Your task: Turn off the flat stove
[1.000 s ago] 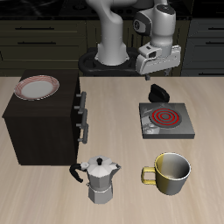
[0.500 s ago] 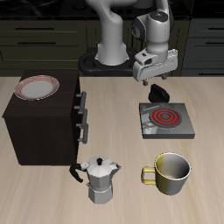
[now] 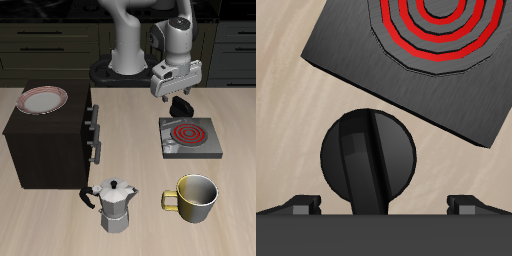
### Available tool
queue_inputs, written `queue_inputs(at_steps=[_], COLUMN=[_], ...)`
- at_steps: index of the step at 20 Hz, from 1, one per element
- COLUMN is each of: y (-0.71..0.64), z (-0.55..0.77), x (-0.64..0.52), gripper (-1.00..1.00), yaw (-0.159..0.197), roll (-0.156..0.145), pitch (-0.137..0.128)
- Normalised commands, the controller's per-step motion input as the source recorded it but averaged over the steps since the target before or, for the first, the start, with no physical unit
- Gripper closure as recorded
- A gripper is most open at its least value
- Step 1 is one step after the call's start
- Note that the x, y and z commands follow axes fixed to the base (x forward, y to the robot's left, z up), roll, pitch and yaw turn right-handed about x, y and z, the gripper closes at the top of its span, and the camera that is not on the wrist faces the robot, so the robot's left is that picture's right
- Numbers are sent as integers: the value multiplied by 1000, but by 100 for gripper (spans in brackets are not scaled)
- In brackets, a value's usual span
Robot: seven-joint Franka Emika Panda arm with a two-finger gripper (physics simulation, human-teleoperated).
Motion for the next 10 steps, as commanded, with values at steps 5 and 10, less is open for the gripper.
queue_inputs(at_steps=[5,10], y=[200,112], z=[-155,-82], x=[-14,-20], gripper=[-100,-100], yaw=[48,28], roll=[-27,9], pitch=[17,-1])
